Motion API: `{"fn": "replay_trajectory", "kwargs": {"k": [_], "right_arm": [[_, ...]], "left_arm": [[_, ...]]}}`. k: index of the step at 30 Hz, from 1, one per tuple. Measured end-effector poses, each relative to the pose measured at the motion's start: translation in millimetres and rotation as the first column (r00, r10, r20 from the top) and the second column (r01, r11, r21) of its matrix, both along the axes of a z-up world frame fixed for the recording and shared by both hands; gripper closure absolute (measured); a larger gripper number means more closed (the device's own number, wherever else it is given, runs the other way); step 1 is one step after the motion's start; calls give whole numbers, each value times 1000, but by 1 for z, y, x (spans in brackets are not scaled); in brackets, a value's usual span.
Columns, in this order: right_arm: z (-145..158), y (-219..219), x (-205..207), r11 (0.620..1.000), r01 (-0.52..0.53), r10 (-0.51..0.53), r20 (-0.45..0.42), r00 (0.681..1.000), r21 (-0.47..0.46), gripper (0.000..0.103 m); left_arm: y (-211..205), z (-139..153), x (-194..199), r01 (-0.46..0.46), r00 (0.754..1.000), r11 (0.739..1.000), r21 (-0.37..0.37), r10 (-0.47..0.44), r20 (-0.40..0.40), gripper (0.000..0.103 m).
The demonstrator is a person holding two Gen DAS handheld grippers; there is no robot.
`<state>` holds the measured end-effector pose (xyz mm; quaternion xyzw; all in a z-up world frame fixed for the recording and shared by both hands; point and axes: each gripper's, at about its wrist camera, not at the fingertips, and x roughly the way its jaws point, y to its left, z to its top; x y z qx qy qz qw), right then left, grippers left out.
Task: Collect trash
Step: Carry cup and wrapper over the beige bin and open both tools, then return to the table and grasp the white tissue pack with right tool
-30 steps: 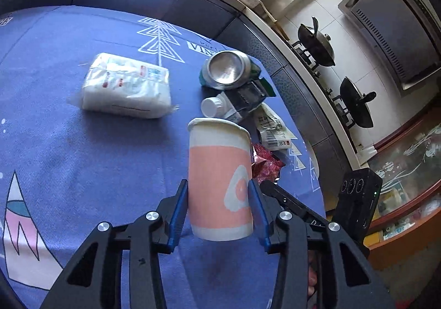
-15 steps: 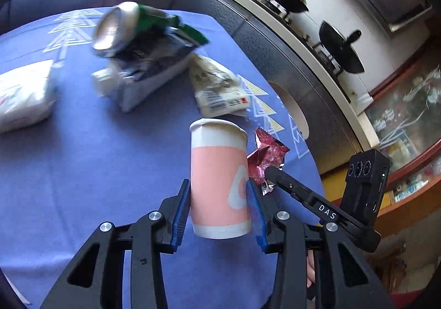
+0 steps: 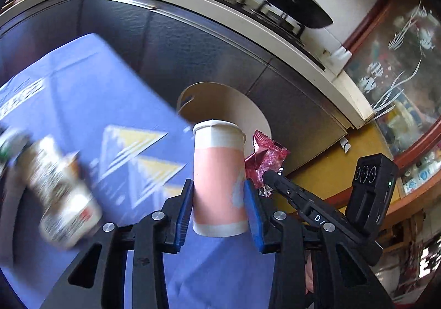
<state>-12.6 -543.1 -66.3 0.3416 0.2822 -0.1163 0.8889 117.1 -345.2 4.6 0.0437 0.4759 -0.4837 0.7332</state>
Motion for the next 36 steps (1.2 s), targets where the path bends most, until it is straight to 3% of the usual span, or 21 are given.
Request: {"fn": "replay_trajectory", "kwargs": {"k": [7, 8, 9, 10, 11, 12, 14, 19, 27, 32, 36], "right_arm": [[-13, -61, 18, 997, 74, -74, -52, 996, 15, 99], [-16, -67, 20, 997, 82, -80, -61, 995, 17, 93], [-18, -71, 22, 996, 88, -87, -66, 994, 19, 79], [-20, -75, 22, 995, 102, -101, -65, 993, 17, 71], [-20, -79, 20, 993, 121, -120, -64, 991, 10, 61], [-19, -81, 16, 990, 139, -139, -55, 989, 3, 55], [-16, -82, 7, 986, 167, -168, -26, 986, -5, 54], [-18, -72, -16, 981, 190, -190, 15, 982, 41, 54], [-15, -28, -26, 989, 124, -128, 37, 991, 86, 54], [-4, 17, -13, 997, 29, -32, 39, 999, 72, 54], [6, 62, 8, 995, -81, 79, 28, 996, 55, 54]], "left_arm": [[-97, -14, 18, 42, 998, 997, 71, -44, 36, 68], [-107, -17, 21, 38, 998, 996, 84, -42, 38, 64], [-116, -21, 24, 30, 998, 995, 98, -34, 44, 57], [-121, -23, 26, 18, 998, 994, 108, -24, 53, 47], [-125, -25, 29, 3, 998, 993, 115, -10, 62, 46], [-128, -26, 32, -1, 998, 993, 119, -5, 57, 46], [-126, -27, 36, -12, 1000, 993, 113, 9, 25, 46], [-93, -21, 23, -15, 1000, 997, 70, 14, 23, 46], [-16, -18, -19, -49, 994, 996, 78, 41, 100, 46], [50, -11, -42, -101, 981, 992, 71, 88, 172, 46], [121, -8, -51, -211, 963, 976, 44, 200, 181, 45]]}}
